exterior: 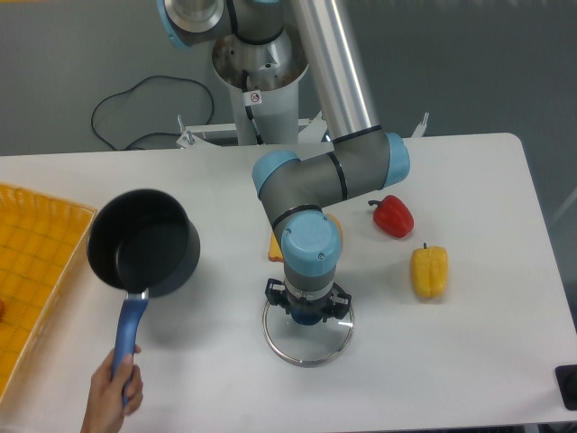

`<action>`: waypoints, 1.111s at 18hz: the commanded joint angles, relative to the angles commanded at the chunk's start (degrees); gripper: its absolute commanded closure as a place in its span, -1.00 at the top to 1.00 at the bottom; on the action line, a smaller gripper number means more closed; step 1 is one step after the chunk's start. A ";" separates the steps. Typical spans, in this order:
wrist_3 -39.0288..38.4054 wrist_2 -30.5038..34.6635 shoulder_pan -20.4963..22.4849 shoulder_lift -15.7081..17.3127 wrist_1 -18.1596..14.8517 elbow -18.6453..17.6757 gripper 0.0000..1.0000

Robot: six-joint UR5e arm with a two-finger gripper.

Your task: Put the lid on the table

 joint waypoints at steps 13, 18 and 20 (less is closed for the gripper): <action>0.00 0.18 -0.26 -0.44 0.61 0.00 0.46; 0.09 0.35 -0.26 -0.53 1.05 0.00 0.85; 0.26 0.35 -0.26 -0.27 1.05 0.17 1.00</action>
